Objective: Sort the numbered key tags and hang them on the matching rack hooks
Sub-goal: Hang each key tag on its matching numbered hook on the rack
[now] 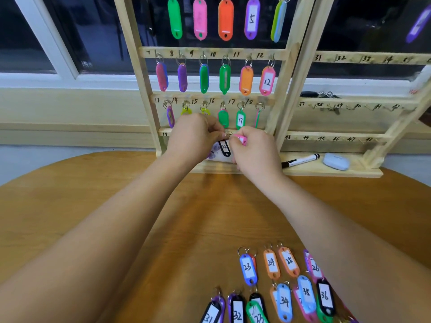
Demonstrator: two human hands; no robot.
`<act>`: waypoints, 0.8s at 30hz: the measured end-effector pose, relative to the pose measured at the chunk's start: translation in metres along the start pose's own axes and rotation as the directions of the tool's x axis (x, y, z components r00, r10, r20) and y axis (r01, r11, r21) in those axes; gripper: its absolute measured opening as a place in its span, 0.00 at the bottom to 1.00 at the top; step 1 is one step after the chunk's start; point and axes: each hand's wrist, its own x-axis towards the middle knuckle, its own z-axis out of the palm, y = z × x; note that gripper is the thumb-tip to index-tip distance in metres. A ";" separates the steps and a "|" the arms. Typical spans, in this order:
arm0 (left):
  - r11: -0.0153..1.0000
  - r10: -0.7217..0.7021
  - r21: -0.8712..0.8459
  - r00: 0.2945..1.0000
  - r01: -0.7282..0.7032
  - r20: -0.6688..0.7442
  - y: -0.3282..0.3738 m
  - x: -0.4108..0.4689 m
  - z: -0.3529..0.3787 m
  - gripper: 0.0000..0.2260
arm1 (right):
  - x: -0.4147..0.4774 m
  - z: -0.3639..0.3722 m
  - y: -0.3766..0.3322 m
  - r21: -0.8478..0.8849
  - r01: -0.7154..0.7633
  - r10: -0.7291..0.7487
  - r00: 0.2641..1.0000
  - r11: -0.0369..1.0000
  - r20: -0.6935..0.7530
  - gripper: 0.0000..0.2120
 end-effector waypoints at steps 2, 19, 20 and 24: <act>1.000 0.001 0.020 1.000 -0.001 0.006 -0.001 0.001 -0.001 0.03 | 0.000 -0.001 -0.003 -0.057 -0.007 0.007 1.000 0.998 0.000 0.14; 0.985 -0.033 -0.159 0.973 0.071 0.228 0.006 -0.116 -0.009 0.03 | -0.038 -0.015 0.011 -0.217 0.069 -0.041 0.990 0.974 0.133 0.09; 0.984 -0.032 -0.163 0.963 0.078 0.268 0.008 -0.124 -0.007 0.02 | -0.047 -0.021 0.014 -0.199 0.073 -0.044 0.988 0.977 0.151 0.08; 0.982 0.009 -0.174 0.918 0.066 0.397 0.016 -0.154 0.003 0.03 | -0.092 -0.048 0.026 -0.097 0.039 -0.019 0.979 0.994 0.201 0.07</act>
